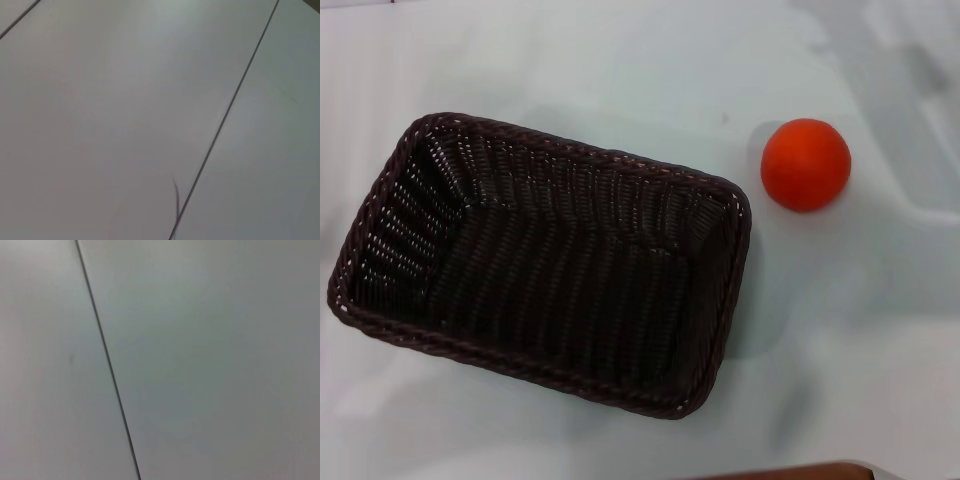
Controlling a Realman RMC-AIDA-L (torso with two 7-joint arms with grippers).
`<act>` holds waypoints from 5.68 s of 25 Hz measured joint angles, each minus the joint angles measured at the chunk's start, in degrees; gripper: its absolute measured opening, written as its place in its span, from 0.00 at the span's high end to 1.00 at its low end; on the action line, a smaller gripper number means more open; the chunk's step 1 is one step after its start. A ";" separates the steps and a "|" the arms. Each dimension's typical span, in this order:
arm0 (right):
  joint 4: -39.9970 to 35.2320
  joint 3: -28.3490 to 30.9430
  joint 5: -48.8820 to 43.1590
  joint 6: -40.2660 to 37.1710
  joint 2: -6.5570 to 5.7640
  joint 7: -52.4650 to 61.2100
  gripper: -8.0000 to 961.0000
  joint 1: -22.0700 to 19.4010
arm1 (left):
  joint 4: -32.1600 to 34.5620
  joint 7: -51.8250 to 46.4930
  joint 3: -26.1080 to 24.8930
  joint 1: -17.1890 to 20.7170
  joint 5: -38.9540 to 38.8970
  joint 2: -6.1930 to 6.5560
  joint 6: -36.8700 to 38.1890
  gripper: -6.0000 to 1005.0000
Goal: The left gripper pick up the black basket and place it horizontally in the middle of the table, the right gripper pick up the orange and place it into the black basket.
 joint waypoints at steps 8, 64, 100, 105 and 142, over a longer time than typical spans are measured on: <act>-0.13 -0.09 -0.07 4.32 0.33 -4.69 0.03 -1.24 | 0.01 -0.49 0.02 0.39 0.08 -0.07 -0.05 0.34; -2.61 0.53 1.86 0.26 0.12 -0.54 0.20 -0.81 | -71.37 -85.68 10.65 -8.24 93.65 0.12 -3.44 0.19; -2.82 1.32 1.94 -3.25 0.32 -0.01 0.20 -0.46 | -66.40 -89.29 6.38 -10.14 85.01 0.19 -3.20 0.82; -2.69 1.74 1.94 -3.30 0.32 -0.01 0.20 -0.32 | -65.69 -91.69 1.37 -8.85 79.64 0.01 -3.49 0.83; -2.29 1.76 1.94 -7.53 0.32 -0.37 0.20 0.84 | -45.12 -89.19 3.06 4.62 64.35 -0.60 11.77 0.66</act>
